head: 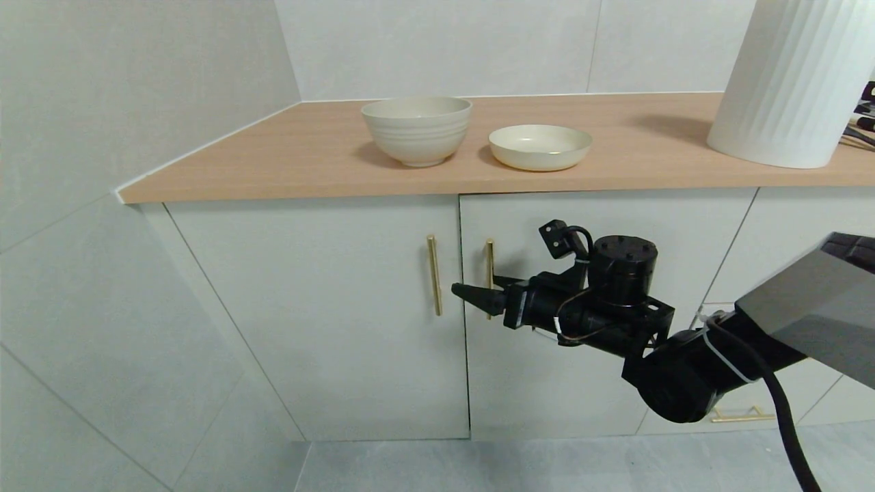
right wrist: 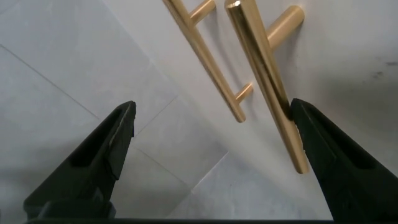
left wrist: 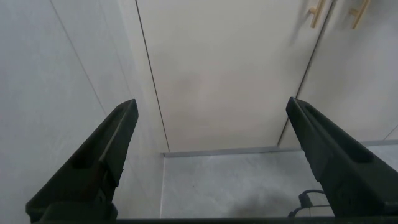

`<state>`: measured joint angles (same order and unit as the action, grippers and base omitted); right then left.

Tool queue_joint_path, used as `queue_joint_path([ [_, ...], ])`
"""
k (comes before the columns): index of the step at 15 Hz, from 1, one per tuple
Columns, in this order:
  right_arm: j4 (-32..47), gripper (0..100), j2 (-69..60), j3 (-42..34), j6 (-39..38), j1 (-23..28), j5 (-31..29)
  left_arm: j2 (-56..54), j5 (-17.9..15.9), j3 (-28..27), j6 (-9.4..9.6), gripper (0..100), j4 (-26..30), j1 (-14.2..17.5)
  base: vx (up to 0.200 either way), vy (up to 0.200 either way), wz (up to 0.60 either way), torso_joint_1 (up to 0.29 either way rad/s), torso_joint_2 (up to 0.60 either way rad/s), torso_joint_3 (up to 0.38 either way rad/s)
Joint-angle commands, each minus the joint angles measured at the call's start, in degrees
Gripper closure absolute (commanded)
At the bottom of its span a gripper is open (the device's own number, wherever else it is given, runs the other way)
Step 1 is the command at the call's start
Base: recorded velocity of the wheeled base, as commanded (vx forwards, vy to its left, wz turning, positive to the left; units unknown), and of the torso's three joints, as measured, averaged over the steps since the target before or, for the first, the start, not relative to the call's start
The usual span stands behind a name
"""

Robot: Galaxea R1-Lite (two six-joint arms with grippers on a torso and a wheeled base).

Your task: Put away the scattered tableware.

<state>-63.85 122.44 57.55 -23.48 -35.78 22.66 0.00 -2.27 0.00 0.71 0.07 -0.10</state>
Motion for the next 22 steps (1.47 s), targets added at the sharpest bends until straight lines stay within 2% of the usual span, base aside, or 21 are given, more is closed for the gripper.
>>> queue_joint_path([
  [1, 0.1, 0, -0.2, -0.3, -0.2, -0.3, 0.5, 0.0, 0.0, 0.0, 0.08, 0, 0.0, -0.1, 0.0, 0.0, 0.0, 0.0, 0.0, 0.0],
  [6, 0.1, 0, -3.9, -5.0, -0.3, -0.3, 1.2, 0.0, 0.0, 0.0, 0.08, 0, 0.0, 0.0, 0.0, 0.0, 0.0, 0.0, 0.0, 0.0],
  [8, -0.8, 0, -7.7, -10.4, -0.3, -1.0, 1.5, 0.0, 0.0, 0.0, 0.08, 0, 0.0, 0.0, 0.0, 0.0, 0.0, 0.0, 0.0, 0.0],
  [11, -6.5, 0, -13.4, -18.5, -0.2, -3.2, 4.6, 0.0, 0.0, 0.0, 0.0, 0, 0.0, 0.0, 0.0, 0.0, 0.0, 0.0, 0.0, 0.0],
  [13, -7.1, 0, -17.7, -23.9, -0.1, -4.7, 6.9, 0.0, 0.0, 0.0, 0.0, 0, 0.0, 0.0, 0.0, 0.0, 0.0, 0.0, 0.0, 0.0],
  [15, -7.1, 0, -18.5, -24.8, -0.1, -4.7, 9.4, 0.0, 0.0, 0.0, 0.0, 0, 0.0, -0.1, 0.0, 0.0, 0.0, 0.0, 0.0, 0.0],
  [20, -7.1, 0, -26.7, -32.3, -1.8, -6.6, 9.6, 0.0, 0.0, 0.0, 0.08, 0, 0.0, 0.0, 0.0, 0.0, 0.0, 0.0, 0.0, 0.0],
  [22, -7.1, 0, -28.0, -32.8, -2.4, -7.1, 9.7, 0.0, 0.0, 0.0, 0.17, 0, 0.0, 0.0, 0.0, 0.0, 0.0, 0.0, 0.0, 0.0],
])
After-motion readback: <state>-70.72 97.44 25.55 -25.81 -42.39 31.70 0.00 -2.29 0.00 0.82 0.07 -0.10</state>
